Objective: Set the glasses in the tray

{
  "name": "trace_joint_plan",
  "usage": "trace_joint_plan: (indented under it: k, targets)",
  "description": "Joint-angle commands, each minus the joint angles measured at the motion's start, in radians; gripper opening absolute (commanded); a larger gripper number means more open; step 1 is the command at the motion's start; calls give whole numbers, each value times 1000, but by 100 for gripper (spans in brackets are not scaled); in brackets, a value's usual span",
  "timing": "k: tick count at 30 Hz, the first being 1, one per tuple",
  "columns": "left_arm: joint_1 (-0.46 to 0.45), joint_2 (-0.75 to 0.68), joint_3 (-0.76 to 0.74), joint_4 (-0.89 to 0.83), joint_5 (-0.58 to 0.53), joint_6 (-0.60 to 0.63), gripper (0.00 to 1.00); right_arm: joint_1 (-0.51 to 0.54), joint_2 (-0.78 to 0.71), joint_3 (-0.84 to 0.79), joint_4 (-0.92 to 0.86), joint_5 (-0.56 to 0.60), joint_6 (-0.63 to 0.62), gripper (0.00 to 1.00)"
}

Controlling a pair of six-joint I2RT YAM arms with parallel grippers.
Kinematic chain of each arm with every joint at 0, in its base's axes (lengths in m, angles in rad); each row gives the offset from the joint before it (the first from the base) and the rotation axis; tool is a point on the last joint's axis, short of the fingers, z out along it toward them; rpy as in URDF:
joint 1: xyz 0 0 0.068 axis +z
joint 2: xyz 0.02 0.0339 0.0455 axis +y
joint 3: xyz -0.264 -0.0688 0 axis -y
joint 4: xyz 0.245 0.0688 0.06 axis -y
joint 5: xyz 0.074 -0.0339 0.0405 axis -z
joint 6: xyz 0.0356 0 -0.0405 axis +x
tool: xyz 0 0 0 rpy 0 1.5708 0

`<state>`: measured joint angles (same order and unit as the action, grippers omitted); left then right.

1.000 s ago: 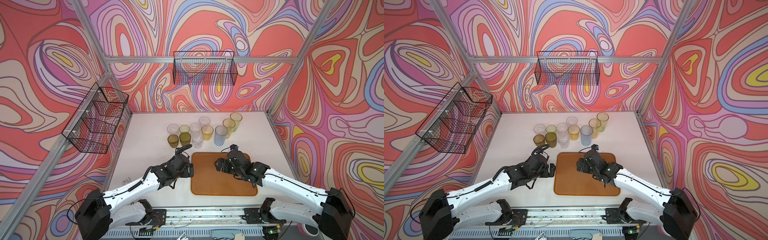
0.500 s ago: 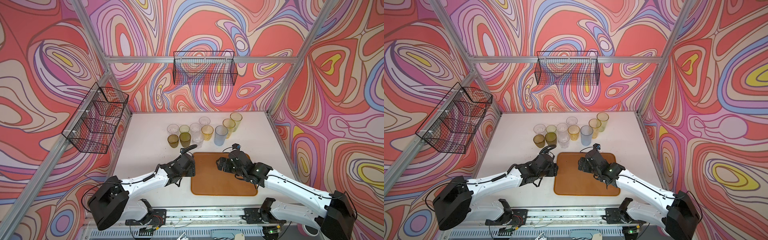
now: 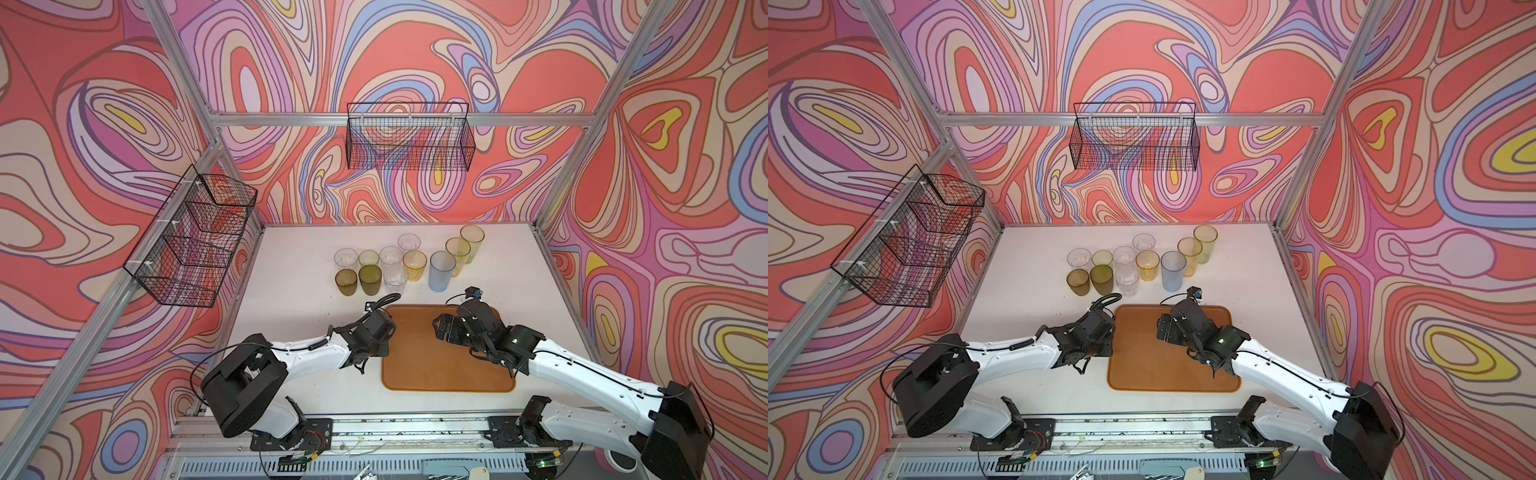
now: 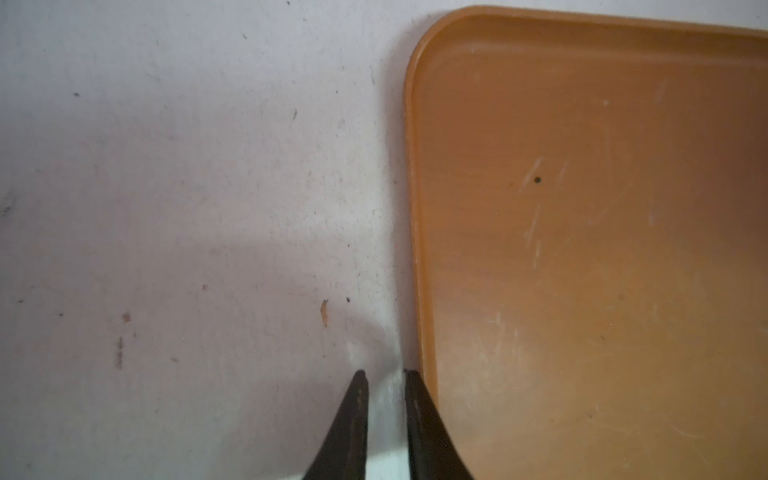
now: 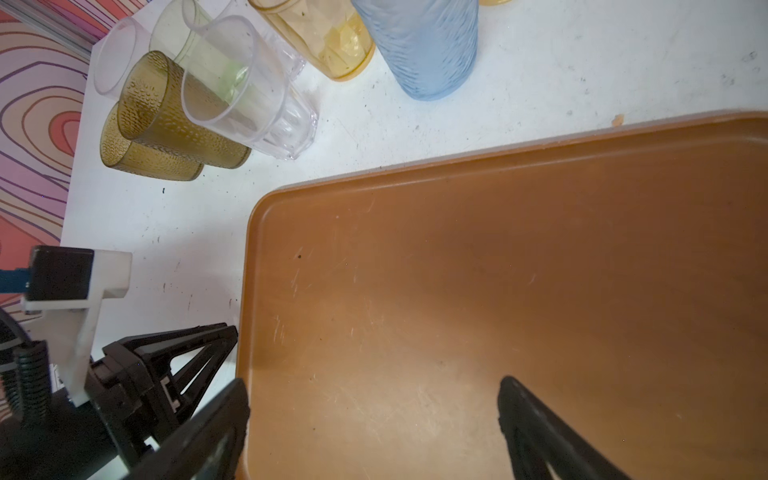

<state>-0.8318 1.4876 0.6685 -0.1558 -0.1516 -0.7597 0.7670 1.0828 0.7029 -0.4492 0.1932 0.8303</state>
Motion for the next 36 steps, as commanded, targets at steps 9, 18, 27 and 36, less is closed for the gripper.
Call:
trace_joint_plan:
  k: [9, 18, 27, 36]
  targets:
    - [-3, -1, 31, -26, 20, -20, 25, -3, 37, 5, -17, 29, 1, 96]
    - [-4, -112, 22, -45, 26, -20, 26, -4, 42, 8, -16, 31, -1, 96]
    - [-3, -15, 42, -33, 50, -29, 27, -3, 36, 16, -32, 37, -4, 96]
    - [-3, 70, 52, -33, 55, -32, 29, -4, 37, 16, -35, 44, 1, 96]
